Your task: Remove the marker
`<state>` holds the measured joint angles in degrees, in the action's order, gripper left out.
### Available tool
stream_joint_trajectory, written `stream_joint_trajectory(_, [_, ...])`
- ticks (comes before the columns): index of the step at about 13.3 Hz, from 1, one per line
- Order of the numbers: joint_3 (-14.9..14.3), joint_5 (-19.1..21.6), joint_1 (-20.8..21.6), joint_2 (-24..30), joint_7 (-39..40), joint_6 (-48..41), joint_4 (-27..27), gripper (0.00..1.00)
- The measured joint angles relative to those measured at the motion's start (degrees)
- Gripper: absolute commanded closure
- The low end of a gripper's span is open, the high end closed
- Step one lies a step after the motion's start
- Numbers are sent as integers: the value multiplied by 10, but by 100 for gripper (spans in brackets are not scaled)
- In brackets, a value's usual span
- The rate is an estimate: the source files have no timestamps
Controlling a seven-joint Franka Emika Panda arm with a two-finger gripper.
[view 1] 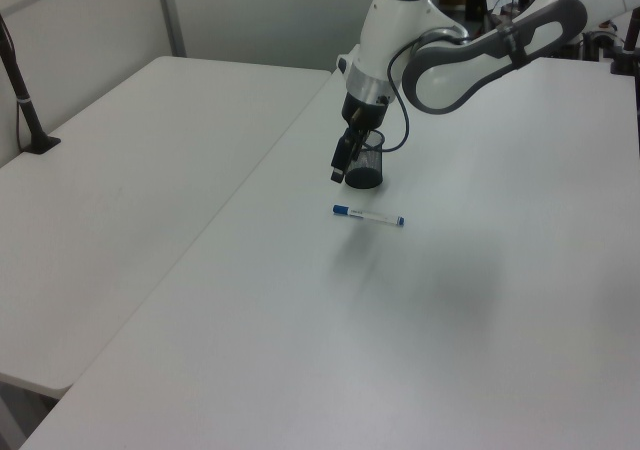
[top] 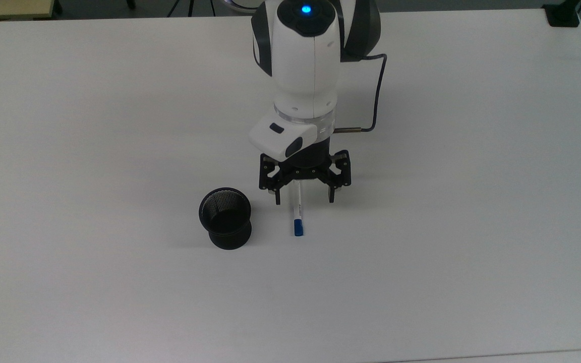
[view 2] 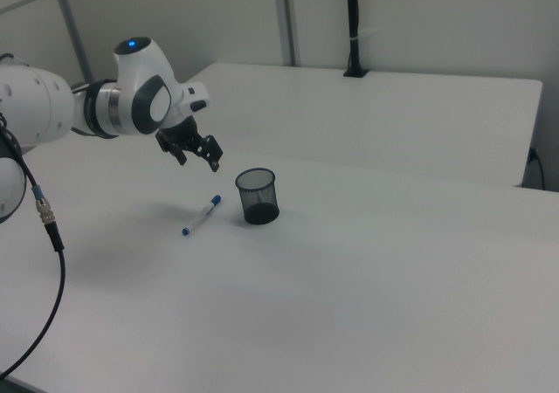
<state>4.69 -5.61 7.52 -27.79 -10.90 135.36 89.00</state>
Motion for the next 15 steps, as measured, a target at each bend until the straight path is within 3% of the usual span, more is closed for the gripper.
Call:
stream_joint_trajectory(8, [-5, -2, -30, 146, 4, -296, -3, 0])
stream_joint_trajectory(11, [-6, -3, -54, 215, 76, -413, 4, 0])
stream_joint_trajectory(15, [-7, 23, -89, 270, 101, -433, 32, 0])
